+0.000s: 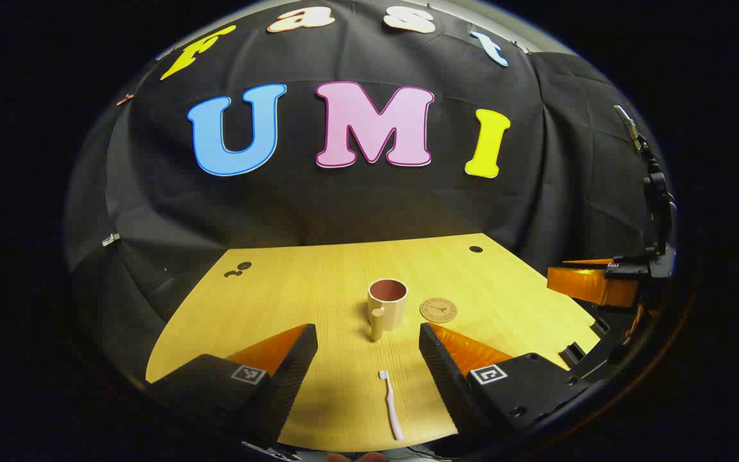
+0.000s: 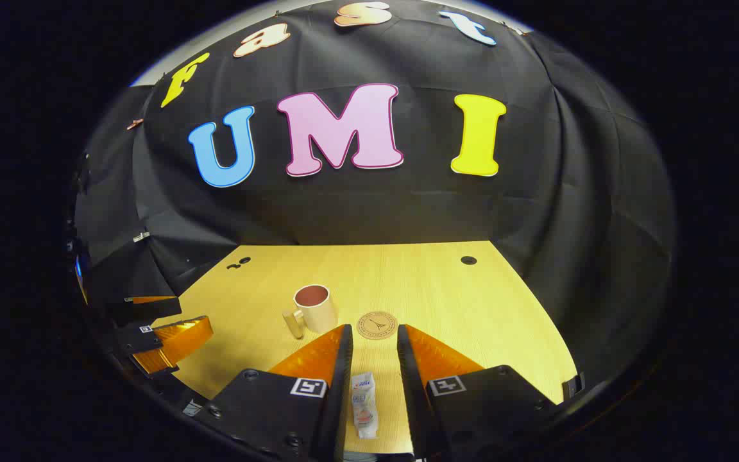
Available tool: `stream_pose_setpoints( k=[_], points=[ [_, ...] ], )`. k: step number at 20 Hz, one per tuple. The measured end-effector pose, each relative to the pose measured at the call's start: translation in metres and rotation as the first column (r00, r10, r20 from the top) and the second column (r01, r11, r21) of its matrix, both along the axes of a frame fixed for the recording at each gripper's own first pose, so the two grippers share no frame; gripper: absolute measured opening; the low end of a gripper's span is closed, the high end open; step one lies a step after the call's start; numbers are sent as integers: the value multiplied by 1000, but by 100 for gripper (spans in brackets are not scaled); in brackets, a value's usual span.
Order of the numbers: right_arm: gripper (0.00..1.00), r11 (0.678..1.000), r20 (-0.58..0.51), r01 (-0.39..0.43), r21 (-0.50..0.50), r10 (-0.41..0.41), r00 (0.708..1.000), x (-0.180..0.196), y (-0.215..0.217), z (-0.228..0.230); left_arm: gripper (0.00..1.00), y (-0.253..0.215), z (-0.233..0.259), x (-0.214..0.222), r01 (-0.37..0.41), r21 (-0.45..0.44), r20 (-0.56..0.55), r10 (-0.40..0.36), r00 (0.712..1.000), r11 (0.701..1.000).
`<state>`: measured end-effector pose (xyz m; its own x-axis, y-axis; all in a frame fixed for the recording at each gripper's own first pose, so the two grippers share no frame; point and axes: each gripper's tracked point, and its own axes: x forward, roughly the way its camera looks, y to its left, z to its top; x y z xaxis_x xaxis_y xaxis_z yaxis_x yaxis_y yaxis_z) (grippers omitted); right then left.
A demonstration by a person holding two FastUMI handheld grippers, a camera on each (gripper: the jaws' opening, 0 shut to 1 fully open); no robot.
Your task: Put the toothbrush and toothpaste on the desktop into the cup, then pick up the cup and place it on the coaster on the desktop.
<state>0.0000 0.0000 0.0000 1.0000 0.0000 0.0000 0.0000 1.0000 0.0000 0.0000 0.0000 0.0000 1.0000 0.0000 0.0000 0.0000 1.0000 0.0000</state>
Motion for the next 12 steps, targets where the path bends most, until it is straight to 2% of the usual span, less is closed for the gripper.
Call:
stream_pose_setpoints(
  k=[10, 11, 12],
  points=[
    [46, 1000, -43, -13, -4, 13, 999, 4, 7, -13, 99, -1, -12, 4, 18, -6, -44, -18, 999, 1000],
    [41, 1000, -50, -14, -4, 14, 999, 4, 7, -16, 99, -2, -15, 5, 25, -10, -47, -25, 999, 1000],
    [41, 1000, -57, -17, -2, 17, 998, 4, 8, -18, 99, -5, -14, 5, 34, -16, -48, -35, 998, 999]
  ],
)
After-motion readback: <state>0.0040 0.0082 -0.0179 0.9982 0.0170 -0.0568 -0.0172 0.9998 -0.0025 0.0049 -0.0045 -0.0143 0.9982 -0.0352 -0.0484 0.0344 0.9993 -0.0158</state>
